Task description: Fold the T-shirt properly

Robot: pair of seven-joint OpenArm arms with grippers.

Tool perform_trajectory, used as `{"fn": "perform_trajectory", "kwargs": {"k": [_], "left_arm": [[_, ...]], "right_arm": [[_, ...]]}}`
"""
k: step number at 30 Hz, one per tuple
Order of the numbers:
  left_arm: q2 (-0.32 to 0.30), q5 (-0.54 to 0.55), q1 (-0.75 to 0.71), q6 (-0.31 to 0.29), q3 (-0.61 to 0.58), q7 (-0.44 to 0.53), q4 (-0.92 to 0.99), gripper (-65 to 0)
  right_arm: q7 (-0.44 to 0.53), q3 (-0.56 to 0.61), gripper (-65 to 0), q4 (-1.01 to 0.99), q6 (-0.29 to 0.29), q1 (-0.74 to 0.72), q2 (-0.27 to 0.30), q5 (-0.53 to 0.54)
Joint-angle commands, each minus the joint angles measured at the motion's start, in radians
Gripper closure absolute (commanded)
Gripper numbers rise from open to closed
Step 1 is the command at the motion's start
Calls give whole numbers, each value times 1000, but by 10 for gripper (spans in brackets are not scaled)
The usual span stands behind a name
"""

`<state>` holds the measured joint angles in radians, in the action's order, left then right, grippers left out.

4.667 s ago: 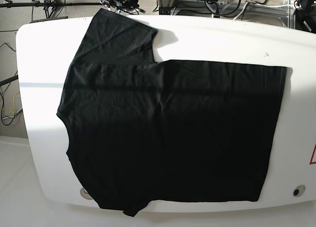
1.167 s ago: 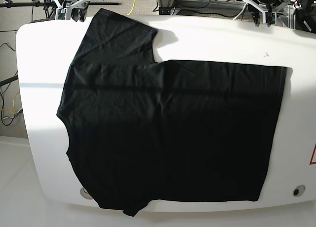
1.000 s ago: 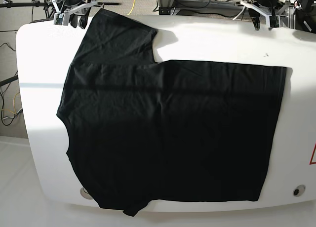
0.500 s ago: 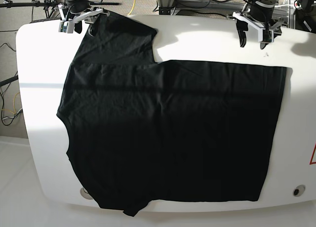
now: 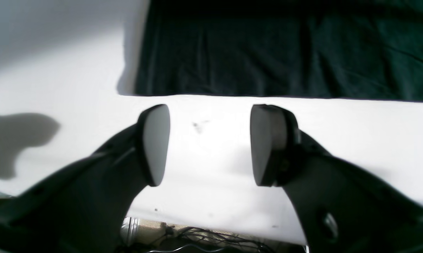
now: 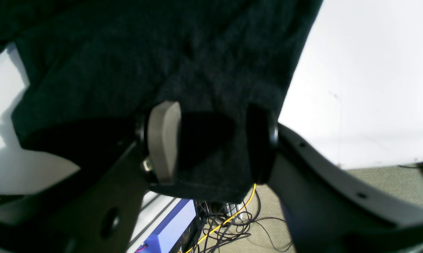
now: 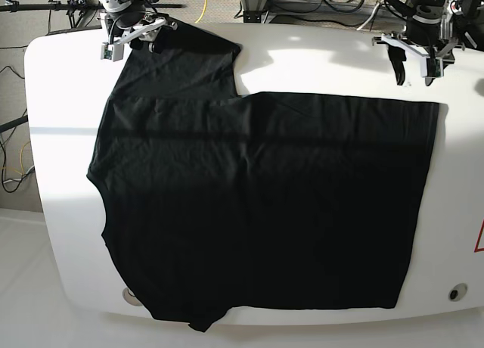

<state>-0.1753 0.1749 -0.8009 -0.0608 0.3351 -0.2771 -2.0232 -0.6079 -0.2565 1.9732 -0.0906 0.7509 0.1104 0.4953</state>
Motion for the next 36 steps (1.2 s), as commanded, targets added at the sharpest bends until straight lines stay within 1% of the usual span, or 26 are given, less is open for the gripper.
{"fn": "perform_trajectory", "kwargs": {"k": [1,2,4,6,12,14,18,20,22,24,30,36], "left_arm": [[-12,2,-4,6,7,17,-17,-324],[-13,2,-2,9,7,16,-17,-324],[-22,-7,12,10,3,10,-11,-332],[-25,-7,15,10,2,8,-11,-332],[-29,-5,24,6,0,6,-8,-332],[-18,-11,20,5,2,10,-16,-332],[-14,-10,22,6,-2,10,-18,-335],[-13,-9,24,6,-2,6,-19,-337],[-13,-9,30,6,-2,3,-16,-339],[-17,-5,47,-1,1,3,-11,-339],[-18,-6,64,-1,2,-4,-6,-341],[-19,-2,58,1,5,-3,-3,-337]], "right_arm": [[-5,-5,-289,21,-15,-4,2,14],[-14,-5,-289,20,-18,-6,2,18],[-36,-7,-290,24,-22,-2,12,65],[-38,-7,-290,22,-26,0,15,80],[-12,-2,-290,7,-27,1,26,103],[78,-3,-294,-21,-18,0,40,110],[202,-7,-295,-65,-15,4,45,103],[235,-8,-295,-83,-16,3,45,102],[245,-7,-294,-96,-15,2,43,102],[249,-3,-291,-108,-23,-8,38,109],[210,-6,-289,-131,-22,-28,34,133],[176,-2,-292,-128,-24,-43,39,116]]}}
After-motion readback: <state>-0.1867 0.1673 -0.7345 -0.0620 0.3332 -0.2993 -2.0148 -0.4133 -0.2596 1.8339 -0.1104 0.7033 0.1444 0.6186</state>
